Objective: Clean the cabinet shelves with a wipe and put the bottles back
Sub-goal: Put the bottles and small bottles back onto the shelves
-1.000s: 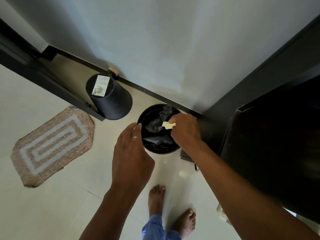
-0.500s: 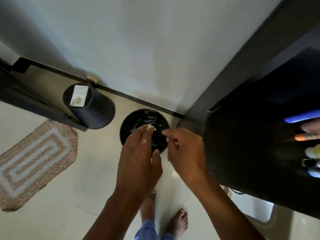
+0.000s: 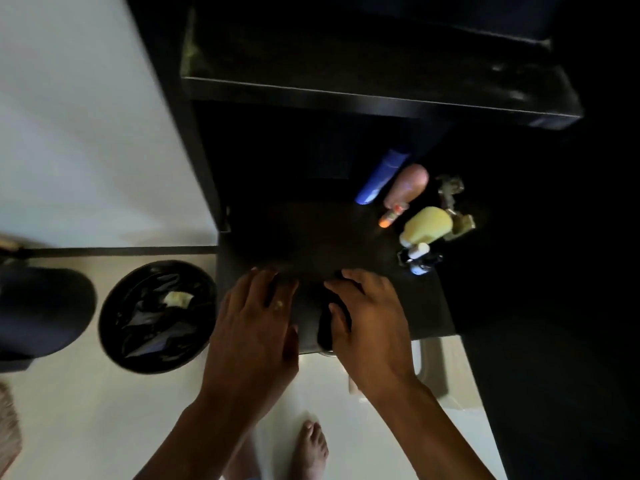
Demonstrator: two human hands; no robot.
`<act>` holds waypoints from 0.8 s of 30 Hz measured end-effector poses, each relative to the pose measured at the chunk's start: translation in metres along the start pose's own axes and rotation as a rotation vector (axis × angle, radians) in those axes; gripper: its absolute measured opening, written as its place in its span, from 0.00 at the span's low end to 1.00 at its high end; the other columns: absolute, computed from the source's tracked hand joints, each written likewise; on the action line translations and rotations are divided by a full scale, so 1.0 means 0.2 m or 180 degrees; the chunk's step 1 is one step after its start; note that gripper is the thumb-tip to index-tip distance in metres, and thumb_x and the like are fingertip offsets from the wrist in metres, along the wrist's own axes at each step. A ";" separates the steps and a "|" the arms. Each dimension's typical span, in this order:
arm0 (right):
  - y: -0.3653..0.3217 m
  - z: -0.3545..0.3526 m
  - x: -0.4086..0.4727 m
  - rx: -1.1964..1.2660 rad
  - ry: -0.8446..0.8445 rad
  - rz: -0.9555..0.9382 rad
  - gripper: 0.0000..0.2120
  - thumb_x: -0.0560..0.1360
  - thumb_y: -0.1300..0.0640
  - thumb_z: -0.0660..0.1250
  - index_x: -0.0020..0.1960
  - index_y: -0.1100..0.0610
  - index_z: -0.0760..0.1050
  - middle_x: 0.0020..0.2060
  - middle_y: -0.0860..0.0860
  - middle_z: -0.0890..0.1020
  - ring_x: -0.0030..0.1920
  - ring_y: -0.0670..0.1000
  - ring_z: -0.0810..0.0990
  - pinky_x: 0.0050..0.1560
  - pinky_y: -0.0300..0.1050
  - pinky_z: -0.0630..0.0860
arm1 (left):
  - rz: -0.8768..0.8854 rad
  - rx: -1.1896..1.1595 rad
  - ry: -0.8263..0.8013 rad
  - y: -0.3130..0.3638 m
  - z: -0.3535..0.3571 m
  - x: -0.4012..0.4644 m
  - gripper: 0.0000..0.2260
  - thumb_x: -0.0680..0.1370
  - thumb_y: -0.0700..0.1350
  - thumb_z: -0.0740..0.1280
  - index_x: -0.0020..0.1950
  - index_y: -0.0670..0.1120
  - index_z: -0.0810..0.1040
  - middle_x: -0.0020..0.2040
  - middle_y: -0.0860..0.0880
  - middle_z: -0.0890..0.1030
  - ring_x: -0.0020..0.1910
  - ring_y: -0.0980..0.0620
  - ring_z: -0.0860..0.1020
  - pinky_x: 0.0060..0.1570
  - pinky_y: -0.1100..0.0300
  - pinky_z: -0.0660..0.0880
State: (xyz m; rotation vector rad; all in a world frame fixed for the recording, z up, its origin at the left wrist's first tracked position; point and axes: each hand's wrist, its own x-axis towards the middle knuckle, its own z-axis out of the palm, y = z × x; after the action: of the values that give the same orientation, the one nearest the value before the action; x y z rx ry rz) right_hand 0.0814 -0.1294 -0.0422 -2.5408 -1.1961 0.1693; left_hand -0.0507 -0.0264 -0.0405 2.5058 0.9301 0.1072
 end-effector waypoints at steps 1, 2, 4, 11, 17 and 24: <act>0.05 -0.02 -0.01 -0.0077 -0.0020 0.0105 0.17 0.72 0.59 0.71 0.61 0.51 0.81 0.62 0.51 0.80 0.62 0.55 0.77 0.63 0.49 0.78 | 0.0083 0.0045 -0.0047 0.03 0.01 0.02 0.30 0.71 0.45 0.77 0.72 0.48 0.74 0.72 0.45 0.73 0.73 0.41 0.70 0.70 0.50 0.67; 0.10 -0.03 -0.02 -0.0142 -0.0037 0.0208 0.17 0.72 0.58 0.72 0.61 0.51 0.81 0.62 0.51 0.79 0.62 0.55 0.77 0.63 0.50 0.78 | 0.0139 0.0103 -0.0107 0.06 0.03 0.04 0.30 0.70 0.46 0.77 0.71 0.49 0.74 0.72 0.45 0.73 0.72 0.41 0.71 0.70 0.49 0.69; 0.18 -0.05 -0.03 -0.0192 -0.0018 0.0352 0.17 0.71 0.58 0.72 0.60 0.51 0.82 0.62 0.52 0.80 0.61 0.56 0.78 0.61 0.51 0.79 | 0.0199 0.0239 -0.0240 0.11 0.05 0.07 0.29 0.69 0.48 0.77 0.70 0.49 0.76 0.71 0.45 0.73 0.70 0.41 0.72 0.65 0.46 0.73; 0.28 -0.12 -0.06 0.0051 0.0292 0.0491 0.15 0.74 0.56 0.70 0.60 0.50 0.82 0.58 0.50 0.82 0.57 0.55 0.80 0.56 0.49 0.80 | 0.0317 0.0457 -0.0128 0.19 0.10 0.14 0.25 0.68 0.49 0.78 0.64 0.50 0.80 0.67 0.46 0.77 0.62 0.42 0.77 0.57 0.45 0.76; 0.30 -0.36 0.10 0.0339 0.1218 0.0880 0.13 0.76 0.55 0.71 0.60 0.51 0.80 0.53 0.47 0.80 0.52 0.50 0.78 0.50 0.45 0.78 | 0.0703 -0.0037 0.0616 0.36 0.04 0.39 0.16 0.78 0.49 0.69 0.65 0.50 0.80 0.64 0.50 0.80 0.59 0.47 0.78 0.60 0.51 0.76; 0.30 -0.53 0.39 0.0227 0.0930 0.0968 0.20 0.76 0.51 0.71 0.67 0.50 0.74 0.62 0.50 0.78 0.55 0.55 0.82 0.52 0.50 0.79 | 0.0565 -0.0268 0.1385 0.54 -0.04 0.70 0.17 0.78 0.49 0.69 0.66 0.46 0.78 0.59 0.41 0.78 0.55 0.39 0.77 0.58 0.48 0.73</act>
State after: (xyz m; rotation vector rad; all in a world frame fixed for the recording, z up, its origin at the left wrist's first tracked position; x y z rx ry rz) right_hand 0.2017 -0.1311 0.0401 -2.5599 -0.6820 -0.0865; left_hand 0.1207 -0.0060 0.0034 2.5267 0.8360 0.7568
